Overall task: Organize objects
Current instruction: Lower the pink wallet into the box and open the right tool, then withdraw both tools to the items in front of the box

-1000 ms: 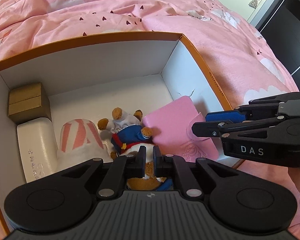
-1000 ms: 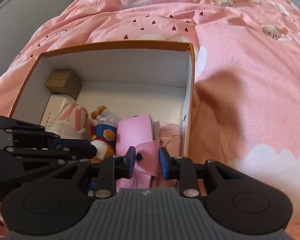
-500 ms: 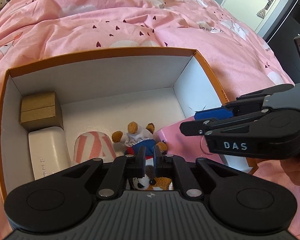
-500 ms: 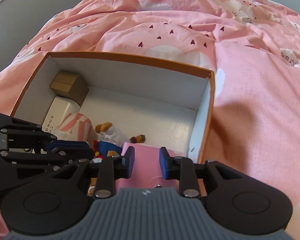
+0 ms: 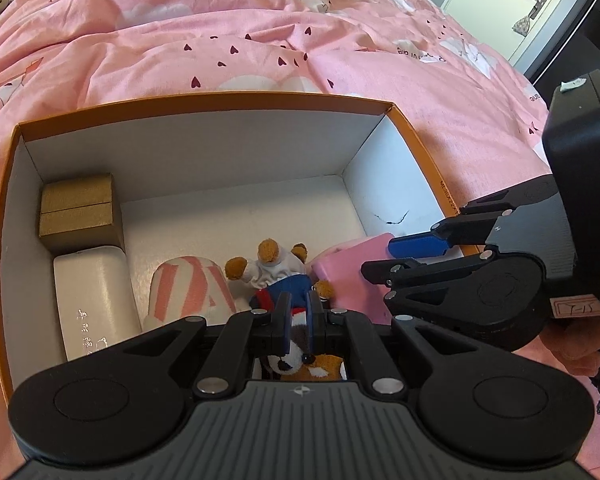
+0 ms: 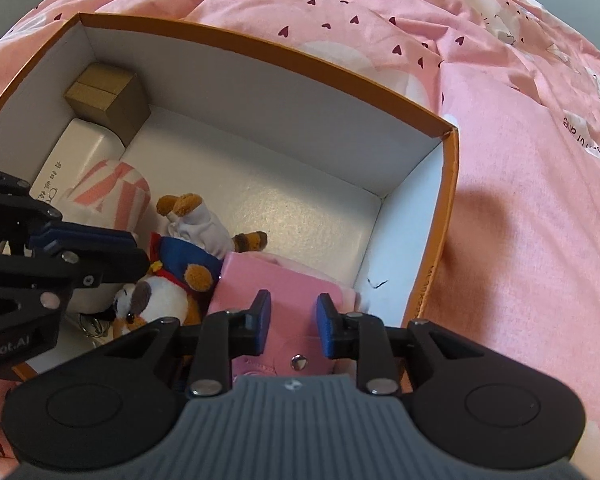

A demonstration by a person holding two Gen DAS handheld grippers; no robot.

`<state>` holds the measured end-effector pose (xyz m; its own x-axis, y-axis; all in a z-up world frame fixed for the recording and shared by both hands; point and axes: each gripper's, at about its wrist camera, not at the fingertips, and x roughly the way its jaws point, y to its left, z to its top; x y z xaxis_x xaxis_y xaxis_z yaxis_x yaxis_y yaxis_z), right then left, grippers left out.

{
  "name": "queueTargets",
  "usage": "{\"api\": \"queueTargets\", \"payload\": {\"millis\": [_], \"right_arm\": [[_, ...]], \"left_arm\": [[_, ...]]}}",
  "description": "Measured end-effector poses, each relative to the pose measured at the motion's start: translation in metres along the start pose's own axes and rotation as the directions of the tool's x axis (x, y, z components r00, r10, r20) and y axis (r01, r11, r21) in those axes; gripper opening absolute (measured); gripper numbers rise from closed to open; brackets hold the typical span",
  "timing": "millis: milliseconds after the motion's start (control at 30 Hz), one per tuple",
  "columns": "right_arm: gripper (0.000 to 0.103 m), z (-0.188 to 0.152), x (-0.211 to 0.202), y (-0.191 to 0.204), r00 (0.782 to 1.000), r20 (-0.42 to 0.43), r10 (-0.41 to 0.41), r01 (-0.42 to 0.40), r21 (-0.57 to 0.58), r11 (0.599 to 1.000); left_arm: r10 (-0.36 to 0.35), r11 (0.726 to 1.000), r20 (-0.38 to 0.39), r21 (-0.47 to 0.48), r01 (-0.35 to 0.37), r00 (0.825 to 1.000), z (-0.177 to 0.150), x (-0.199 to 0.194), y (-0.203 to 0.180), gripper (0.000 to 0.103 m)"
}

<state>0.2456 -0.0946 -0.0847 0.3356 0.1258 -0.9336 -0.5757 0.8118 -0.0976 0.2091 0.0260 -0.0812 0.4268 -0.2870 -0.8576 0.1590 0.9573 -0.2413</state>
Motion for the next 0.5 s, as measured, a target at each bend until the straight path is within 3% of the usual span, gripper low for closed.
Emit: {"api": "queueTargets", "payload": {"millis": [133,267,500], "right_arm": [[0.026,-0.001,-0.004,-0.001,1.0,0.013,0.007,-0.007,0.005,1.0],[0.03,-0.01,-0.025,-0.002,0.995,0.098,0.022,-0.024,0.02,1.0],[0.042,-0.041,-0.083,0.009,0.952,0.304,0.036,-0.054,0.051,0.997]], "left_arm": [[0.039,0.999,0.04,0.003,-0.039,0.998,-0.003,-0.011,-0.007,0.008],[0.064,0.998,0.104,-0.007,-0.063,0.993,-0.011,-0.032,-0.017,0.008],[0.093,0.995,0.172,-0.037,-0.088,0.981,-0.024,-0.069,-0.031,0.008]]}}
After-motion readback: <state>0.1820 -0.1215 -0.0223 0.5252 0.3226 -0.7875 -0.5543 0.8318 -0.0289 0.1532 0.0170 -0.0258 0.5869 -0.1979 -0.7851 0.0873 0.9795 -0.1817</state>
